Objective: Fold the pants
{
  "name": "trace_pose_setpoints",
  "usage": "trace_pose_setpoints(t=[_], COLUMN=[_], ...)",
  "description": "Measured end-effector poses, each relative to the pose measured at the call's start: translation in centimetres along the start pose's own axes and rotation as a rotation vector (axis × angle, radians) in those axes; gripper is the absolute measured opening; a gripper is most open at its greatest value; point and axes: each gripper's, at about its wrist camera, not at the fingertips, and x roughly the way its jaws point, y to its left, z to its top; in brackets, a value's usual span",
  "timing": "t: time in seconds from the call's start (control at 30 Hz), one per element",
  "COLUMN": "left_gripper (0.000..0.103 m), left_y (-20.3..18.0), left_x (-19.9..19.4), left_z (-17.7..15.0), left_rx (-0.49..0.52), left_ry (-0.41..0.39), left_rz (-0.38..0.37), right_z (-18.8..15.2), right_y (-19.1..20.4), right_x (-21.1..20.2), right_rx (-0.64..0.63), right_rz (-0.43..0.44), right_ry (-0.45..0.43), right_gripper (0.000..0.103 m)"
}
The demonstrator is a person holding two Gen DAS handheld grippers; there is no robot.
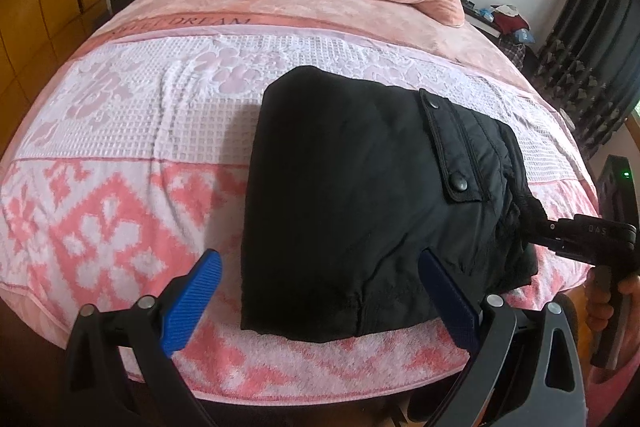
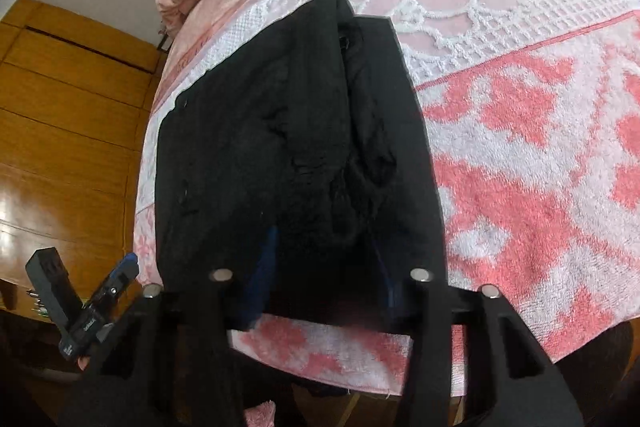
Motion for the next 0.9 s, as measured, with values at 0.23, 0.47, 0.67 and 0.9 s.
trace_pose_setpoints(t=[0.23,0.47,0.67,0.9], left_gripper=[0.099,0.099,0.099,0.099], left_y=[0.0,-0.7,-0.5,0.3], left_x=[-0.3,-0.8,-0.7,0.1], left_z=[-0.2,-0.4,-0.8,-1.3], left_rx=[-0.011,0.01,0.008,-0.034], left_ry=[-0.001,-0.008,0.003,0.022], left_rz=[-0.007,-0.007,-0.002,0.009], right_z=[-0.5,-0.7,-0.8,-1.2], right_y=[2.4,2.8,-0.8,0.0], right_x=[-3.3,-4.4,0.1,-2.6], right_rx=[-0.075,-0.086,-0.005,-0.069], right_rz=[0.036,-0.025,-0.057,-0.077], right_ry=[-0.046,-0.027,0.039,-0.019], right_gripper=[0.024,0.023,0.023,0.037])
